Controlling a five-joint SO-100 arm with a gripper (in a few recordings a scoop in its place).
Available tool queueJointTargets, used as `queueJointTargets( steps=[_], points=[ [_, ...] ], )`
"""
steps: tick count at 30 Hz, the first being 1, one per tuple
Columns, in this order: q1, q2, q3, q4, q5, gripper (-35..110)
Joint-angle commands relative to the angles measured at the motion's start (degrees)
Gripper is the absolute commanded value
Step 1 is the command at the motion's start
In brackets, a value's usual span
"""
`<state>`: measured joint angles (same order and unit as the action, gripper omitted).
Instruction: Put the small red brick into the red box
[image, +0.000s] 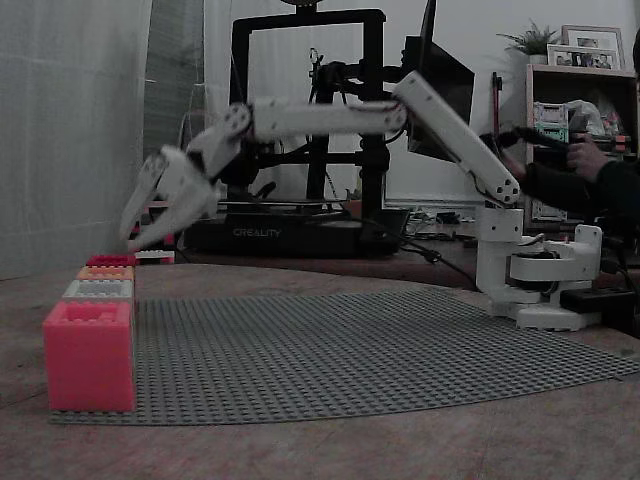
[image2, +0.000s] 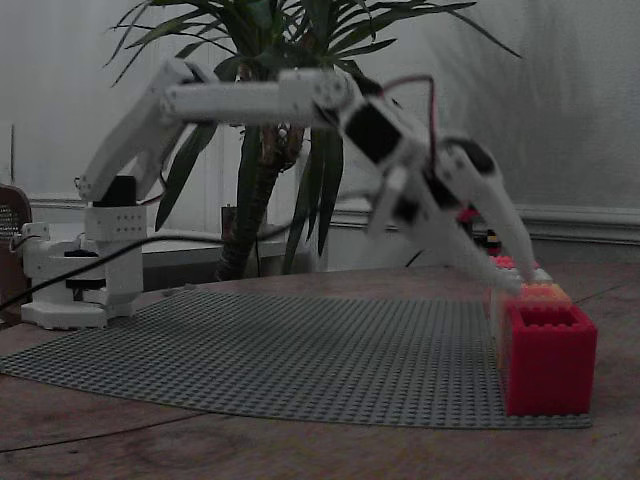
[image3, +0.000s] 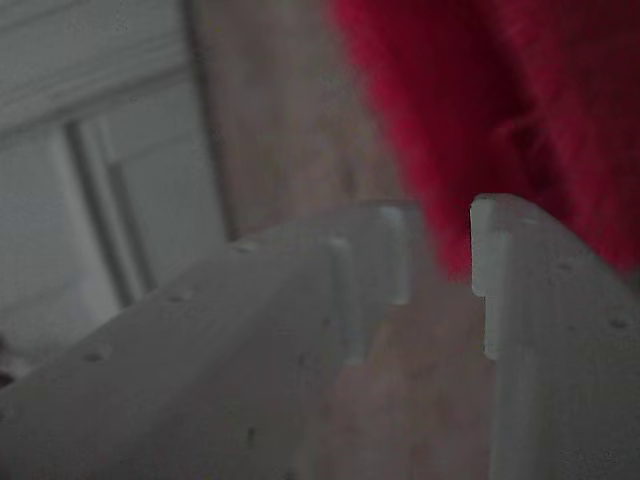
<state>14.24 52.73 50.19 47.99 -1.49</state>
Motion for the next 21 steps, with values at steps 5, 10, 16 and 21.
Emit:
queueJointTargets(
  steps=[5, 10, 16, 21],
  points=[
    [-3.5, 41.3, 26.5, 5.2, -5.0, 0],
    [-7.6, 62.6, 57.2, 8.5, -8.7, 0],
    [-9.8, 88.2, 86.9, 13.3, -8.5, 0],
    [-10.3, 110.4, 102.2, 21.9, -6.6, 0]
  ],
)
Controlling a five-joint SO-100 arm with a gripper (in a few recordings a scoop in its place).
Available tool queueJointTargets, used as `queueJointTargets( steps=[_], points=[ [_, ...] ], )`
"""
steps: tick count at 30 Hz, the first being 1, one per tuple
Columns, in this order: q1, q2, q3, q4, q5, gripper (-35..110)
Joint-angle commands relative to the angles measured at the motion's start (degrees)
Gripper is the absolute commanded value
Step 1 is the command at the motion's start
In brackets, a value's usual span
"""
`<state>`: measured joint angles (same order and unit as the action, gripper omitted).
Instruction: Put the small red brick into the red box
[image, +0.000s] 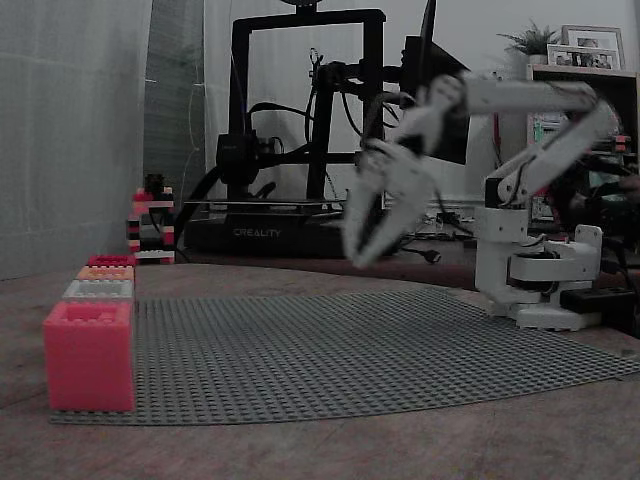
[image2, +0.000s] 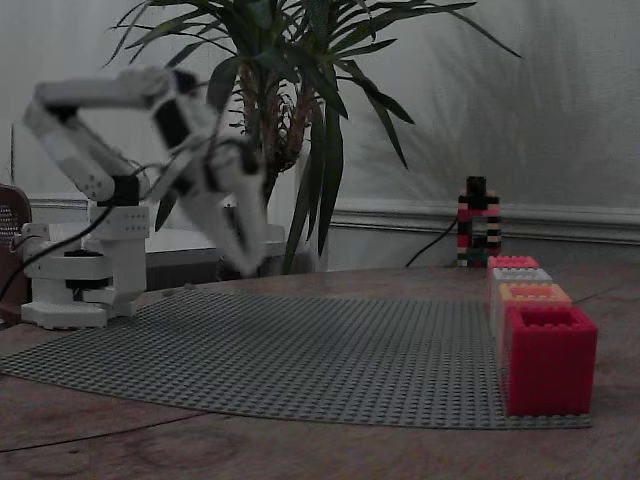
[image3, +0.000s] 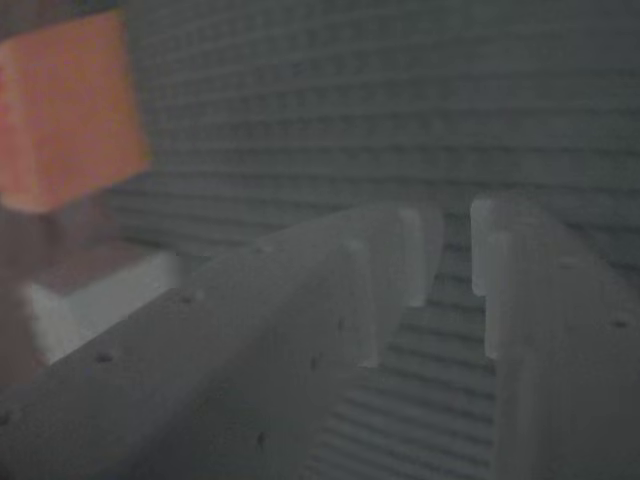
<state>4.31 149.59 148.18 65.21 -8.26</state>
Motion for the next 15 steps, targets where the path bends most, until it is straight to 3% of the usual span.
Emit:
queueJointTargets(
  steps=[1, 15],
  points=[
    [-0.4, 17.1, 6.1, 6.3, 0.4, 0],
    [-2.2, 35.0, 14.4, 15.5, 5.3, 0]
  ],
)
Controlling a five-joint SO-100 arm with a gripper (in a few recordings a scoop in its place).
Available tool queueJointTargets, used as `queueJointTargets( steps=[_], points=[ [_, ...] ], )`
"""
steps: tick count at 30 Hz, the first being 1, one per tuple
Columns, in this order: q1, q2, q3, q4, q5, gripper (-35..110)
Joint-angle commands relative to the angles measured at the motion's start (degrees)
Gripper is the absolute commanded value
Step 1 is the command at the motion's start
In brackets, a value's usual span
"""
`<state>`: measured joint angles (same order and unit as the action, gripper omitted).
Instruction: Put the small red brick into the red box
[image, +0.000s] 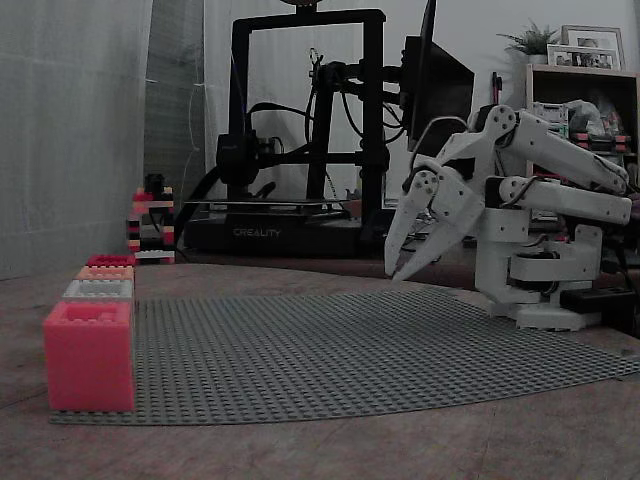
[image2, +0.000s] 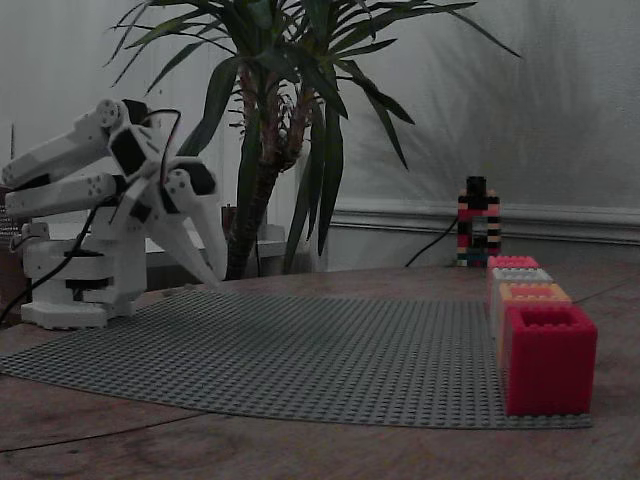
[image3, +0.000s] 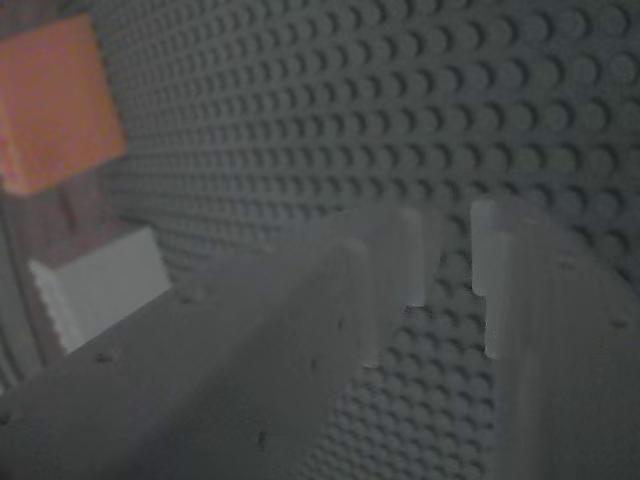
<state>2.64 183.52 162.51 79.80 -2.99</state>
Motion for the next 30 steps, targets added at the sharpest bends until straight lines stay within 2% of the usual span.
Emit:
queueJointTargets(
  steps=[1, 9, 30],
  points=[
    [-1.3, 1.1, 0.4, 1.0, 0.4, 0],
    [-2.8, 1.1, 1.4, 0.7, 3.8, 0],
    [-2.8, 1.1, 1.4, 0.7, 4.3, 0]
  ],
)
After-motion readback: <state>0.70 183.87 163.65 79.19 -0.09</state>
